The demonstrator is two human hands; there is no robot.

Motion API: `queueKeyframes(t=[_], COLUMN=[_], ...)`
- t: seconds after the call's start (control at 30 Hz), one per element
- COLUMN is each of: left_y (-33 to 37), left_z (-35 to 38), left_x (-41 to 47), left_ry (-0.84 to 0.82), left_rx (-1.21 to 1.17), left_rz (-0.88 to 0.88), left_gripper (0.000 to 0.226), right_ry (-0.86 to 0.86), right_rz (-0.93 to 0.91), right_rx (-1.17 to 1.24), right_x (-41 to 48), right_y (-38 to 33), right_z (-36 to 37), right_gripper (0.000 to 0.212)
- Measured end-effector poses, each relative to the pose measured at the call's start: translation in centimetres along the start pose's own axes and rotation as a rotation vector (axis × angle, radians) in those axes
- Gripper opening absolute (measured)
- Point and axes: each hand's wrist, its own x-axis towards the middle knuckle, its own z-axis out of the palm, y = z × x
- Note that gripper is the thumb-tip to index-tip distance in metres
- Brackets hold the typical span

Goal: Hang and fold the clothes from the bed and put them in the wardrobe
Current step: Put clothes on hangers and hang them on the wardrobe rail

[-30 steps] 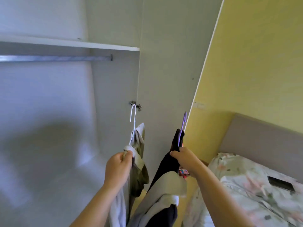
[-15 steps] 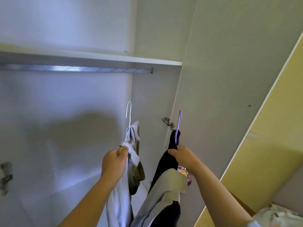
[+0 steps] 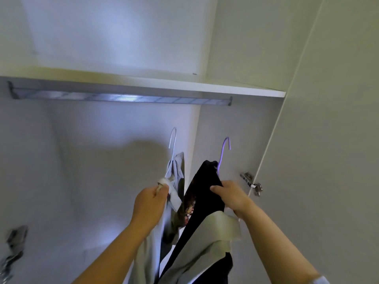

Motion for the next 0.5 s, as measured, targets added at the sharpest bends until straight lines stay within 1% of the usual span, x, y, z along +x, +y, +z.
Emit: queueKeyframes(t=[0.07,0.13,0.2,0.3,0.4,0.43,0.5], left_y=[-0.7,-1.3,-1.6,-2.2,-2.2,-1.9,-1.4], left_z=[-0.1,-0.6,-0.9,-0.7,-0.4,-0.4,-0.4], left_x=[0.9,2.1,3.5,4.3,4.7,4.9,5.4], left_ry=[-0.012,0.010,0.027,0.016,0.013,0.017,0.021], left_rx=[-0.004,0.004,-0.003,-0.004,0.036,0.044,0.054], left_rz=[-0.013,-0.023,-0.025,-0.049,-0.069,-0.055,-0.029], left_gripper=[0.047,0.048,0.047,0.047,0.064,0.068,0.068], right_ry=[-0.021,-0.016,-0.001,-0.061,-0.129,-0.151,-0.200], right_rz=[-0.006,-0.028,-0.055,-0.058,-0.034,-0.034,-0.035], right_rx=[0.039,0.113,0.181,0.228,0.285,0.299,0.322], right_x=[1.6,3.3,5.0,7.0,8.3,8.7,9.6], right_y=[-1.0,-2.2,-3.4,-4.4,-5.5,-5.9,-6.8], right_z=[1.0,1.8,2.2,3.3,5.3,5.9,6.8], right_gripper=[0.022,0.020,0.023,0.028,0.023,0.018,0.010])
